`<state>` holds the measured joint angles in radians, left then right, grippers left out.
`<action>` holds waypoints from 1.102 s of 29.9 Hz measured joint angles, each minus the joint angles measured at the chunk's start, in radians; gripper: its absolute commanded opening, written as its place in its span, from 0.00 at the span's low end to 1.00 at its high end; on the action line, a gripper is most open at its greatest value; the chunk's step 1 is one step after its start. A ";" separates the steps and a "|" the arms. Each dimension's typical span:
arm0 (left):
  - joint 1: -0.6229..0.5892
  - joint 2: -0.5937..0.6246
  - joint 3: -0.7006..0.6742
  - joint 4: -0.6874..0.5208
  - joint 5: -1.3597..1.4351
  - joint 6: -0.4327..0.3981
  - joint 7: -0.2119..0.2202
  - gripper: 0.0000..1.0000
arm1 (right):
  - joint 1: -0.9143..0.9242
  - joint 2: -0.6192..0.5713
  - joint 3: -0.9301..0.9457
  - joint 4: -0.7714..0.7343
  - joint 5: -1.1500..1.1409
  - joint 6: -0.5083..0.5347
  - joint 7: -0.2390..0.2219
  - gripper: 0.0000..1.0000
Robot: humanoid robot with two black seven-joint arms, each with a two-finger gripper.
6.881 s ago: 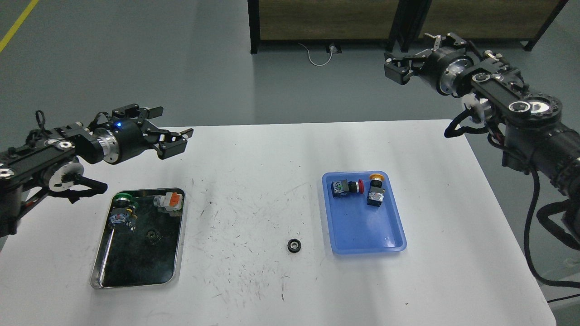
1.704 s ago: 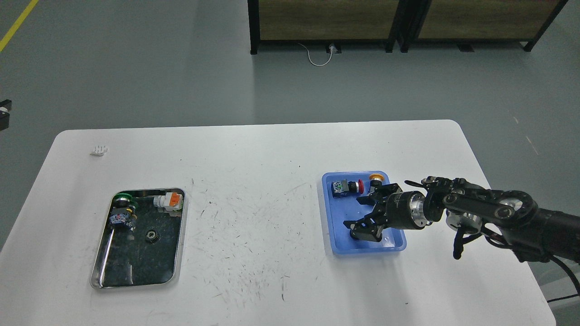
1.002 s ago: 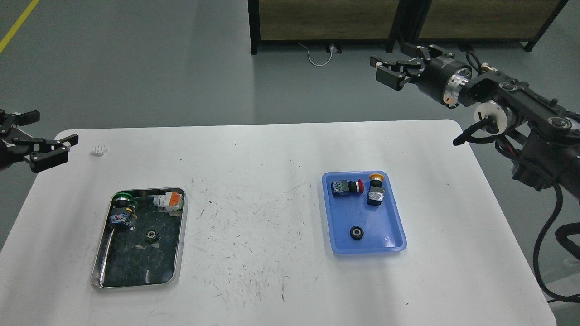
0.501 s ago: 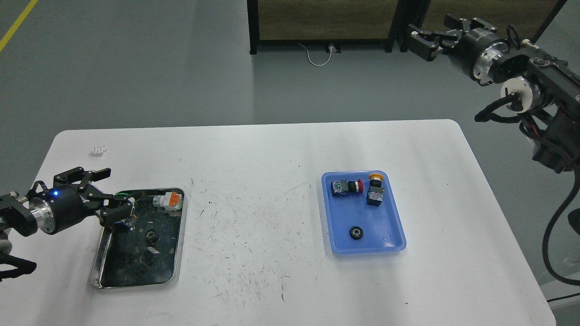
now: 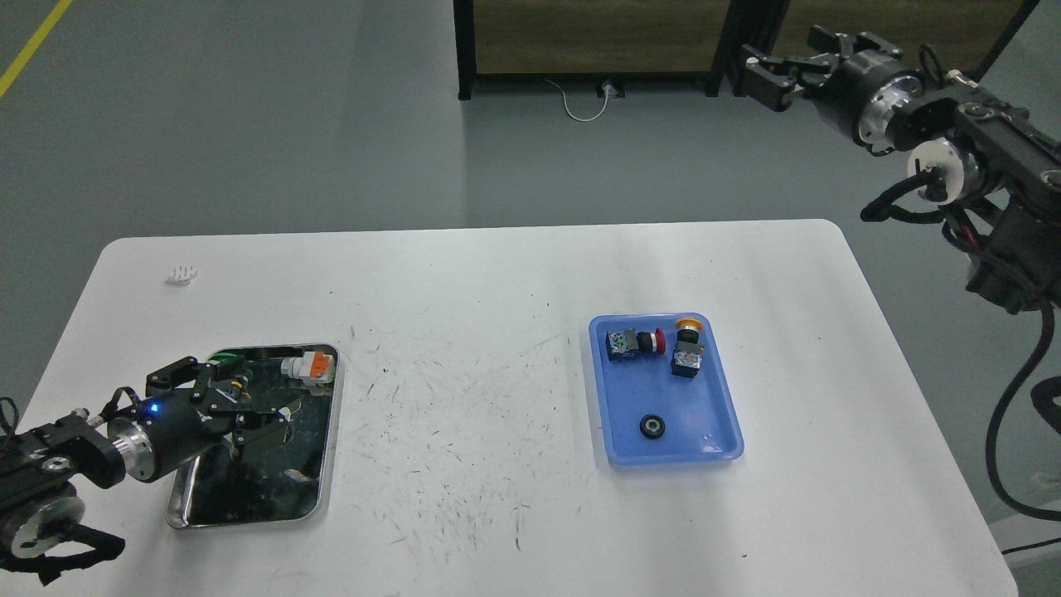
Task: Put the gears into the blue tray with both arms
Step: 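Move the left gripper back down to the circuit board, then grasp the second black gear on the circuit board with the left gripper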
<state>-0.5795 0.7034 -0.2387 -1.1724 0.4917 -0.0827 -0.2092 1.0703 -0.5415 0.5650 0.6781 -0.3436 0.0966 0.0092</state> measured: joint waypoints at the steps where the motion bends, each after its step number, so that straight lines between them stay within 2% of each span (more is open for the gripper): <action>1: 0.004 -0.007 -0.001 0.002 0.000 0.009 0.000 0.98 | 0.000 0.000 -0.002 -0.001 0.000 0.000 0.000 0.94; 7: 0.037 -0.034 -0.001 0.013 0.001 0.054 -0.003 0.96 | 0.003 0.000 -0.008 -0.002 0.000 0.000 0.000 0.94; 15: 0.073 -0.036 -0.002 0.024 0.002 0.083 -0.019 0.80 | 0.000 0.001 -0.009 -0.007 -0.003 0.000 0.000 0.94; 20: 0.098 -0.038 -0.002 0.039 0.002 0.093 -0.023 0.75 | -0.001 0.002 -0.010 -0.008 -0.004 0.000 0.000 0.94; 33: 0.105 -0.084 -0.001 0.070 0.005 0.103 -0.021 0.76 | 0.005 0.021 -0.010 -0.017 -0.005 -0.001 0.000 0.94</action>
<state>-0.4740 0.6190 -0.2393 -1.1023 0.4970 0.0208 -0.2301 1.0750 -0.5205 0.5553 0.6613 -0.3491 0.0952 0.0092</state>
